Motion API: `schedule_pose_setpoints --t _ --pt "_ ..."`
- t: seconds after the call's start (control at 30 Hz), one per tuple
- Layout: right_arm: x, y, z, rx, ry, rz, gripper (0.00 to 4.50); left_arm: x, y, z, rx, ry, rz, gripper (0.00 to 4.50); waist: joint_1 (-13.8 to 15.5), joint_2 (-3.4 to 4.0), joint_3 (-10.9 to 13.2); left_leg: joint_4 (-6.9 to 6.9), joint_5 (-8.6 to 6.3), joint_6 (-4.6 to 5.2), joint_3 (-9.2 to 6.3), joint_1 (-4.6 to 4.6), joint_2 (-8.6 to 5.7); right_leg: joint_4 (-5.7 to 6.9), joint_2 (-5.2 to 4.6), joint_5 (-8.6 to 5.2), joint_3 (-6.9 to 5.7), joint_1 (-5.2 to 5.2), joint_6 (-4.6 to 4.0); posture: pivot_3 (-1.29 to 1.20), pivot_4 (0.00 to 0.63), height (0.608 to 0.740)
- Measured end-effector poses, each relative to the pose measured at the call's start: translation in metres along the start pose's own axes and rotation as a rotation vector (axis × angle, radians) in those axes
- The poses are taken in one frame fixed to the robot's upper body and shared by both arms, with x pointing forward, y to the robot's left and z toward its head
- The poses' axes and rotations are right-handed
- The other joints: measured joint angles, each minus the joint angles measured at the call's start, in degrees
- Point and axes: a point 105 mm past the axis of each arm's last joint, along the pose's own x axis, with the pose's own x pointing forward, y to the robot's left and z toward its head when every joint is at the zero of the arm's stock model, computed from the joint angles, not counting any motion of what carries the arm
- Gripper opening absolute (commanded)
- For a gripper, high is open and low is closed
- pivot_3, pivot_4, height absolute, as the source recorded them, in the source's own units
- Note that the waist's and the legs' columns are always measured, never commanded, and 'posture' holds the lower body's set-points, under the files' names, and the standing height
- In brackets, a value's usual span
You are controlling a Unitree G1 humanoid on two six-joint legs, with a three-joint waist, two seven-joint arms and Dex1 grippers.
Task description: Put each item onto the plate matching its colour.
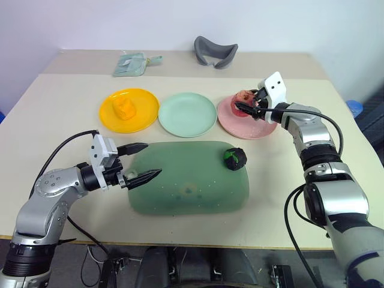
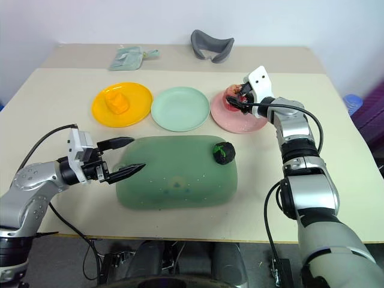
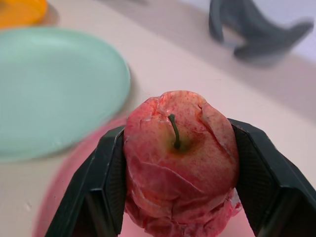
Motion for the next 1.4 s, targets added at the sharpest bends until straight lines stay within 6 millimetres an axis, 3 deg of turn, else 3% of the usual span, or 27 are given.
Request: schedule_pose_setpoints --t 0.1,0.3,0.37,0.43,0.5,0.67,0.73,0.9,1.27,1.4 --pt "0.001 -0.002 -0.002 0.014 -0.002 -0.007 4.48 0.001 -0.001 -0.001 -0.002 0.0 0.003 4.5 -0.2 0.01 0.0 0.0 0.0 0.0 0.0 0.0 0.0 -0.01 0.0 0.0 0.0 0.01 0.0 0.0 0.15 0.74" --pt "-0.005 -0.009 0.005 0.047 -0.064 -0.005 4.48 -0.001 -0.003 -0.005 -0.016 0.008 0.007 4.5 -0.1 0.04 0.0 0.02 0.0 0.0 -0.05 0.0 0.0 -0.01 -0.01 0.0 0.02 0.02 0.01 0.0 0.15 0.74" --pt "-0.011 -0.01 0.017 0.061 -0.118 0.028 4.48 -0.001 -0.004 -0.005 -0.018 0.007 0.0 4.5 -0.1 0.09 0.1 0.02 0.0 0.0 -0.07 0.0 0.0 -0.01 -0.02 0.0 0.03 0.02 0.01 0.0 0.15 0.74" --pt "-0.029 -0.012 0.036 0.054 -0.203 0.089 4.48 0.0 -0.008 -0.002 -0.012 -0.004 -0.023 4.5 0.3 0.11 0.1 -0.01 0.0 0.0 -0.15 -0.01 0.01 -0.03 -0.02 0.0 0.03 0.04 0.01 0.0 0.15 0.74" --pt "-0.056 -0.004 0.039 0.058 -0.235 0.193 4.48 0.0 -0.011 0.0 -0.017 -0.015 -0.041 4.5 1.1 0.1 0.1 -0.02 -0.02 0.01 -0.25 0.01 0.02 -0.08 -0.02 -0.01 0.03 0.09 0.02 0.0 0.15 0.74" --pt "-0.105 0.058 -0.02 0.233 -0.047 0.441 4.48 0.003 -0.016 0.008 -0.021 -0.026 -0.108 4.5 1.7 0.08 0.0 0.13 -0.02 0.03 -0.26 0.03 -0.01 -0.02 -0.03 0.01 0.02 0.14 0.03 0.0 0.15 0.74" --pt "-0.114 0.074 -0.028 0.284 -0.006 0.478 4.48 0.006 -0.018 0.011 -0.017 -0.026 -0.149 4.5 1.3 0.12 0.1 0.13 -0.02 0.03 -0.24 0.09 -0.01 0.01 -0.03 0.01 0.06 0.14 0.02 0.0 0.15 0.74" --pt "-0.114 0.088 -0.024 0.28 -0.011 0.482 4.48 0.012 -0.02 0.019 0.008 -0.012 -0.229 4.5 1.4 0.12 0.1 0.08 -0.02 0.02 -0.23 0.09 0.0 -0.01 0.04 0.0 0.06 0.13 0.01 0.0 0.15 0.74" --pt "-0.09 0.123 -0.056 0.24 0.055 0.52 4.48 0.014 -0.016 0.019 0.004 -0.005 -0.247 4.5 1.6 0.1 0.1 0.11 -0.02 0.02 -0.21 0.07 -0.02 -0.02 0.03 0.0 0.05 0.14 0.02 0.0 0.15 0.74" --pt "-0.085 0.119 -0.052 0.219 0.039 0.499 3.21 0.014 -0.014 0.018 0.008 0.001 -0.229 4.5 1.6 0.09 0.1 0.11 -0.02 0.02 -0.21 0.07 -0.02 -0.02 0.03 0.0 0.05 0.13 0.02 0.0 0.15 0.74"
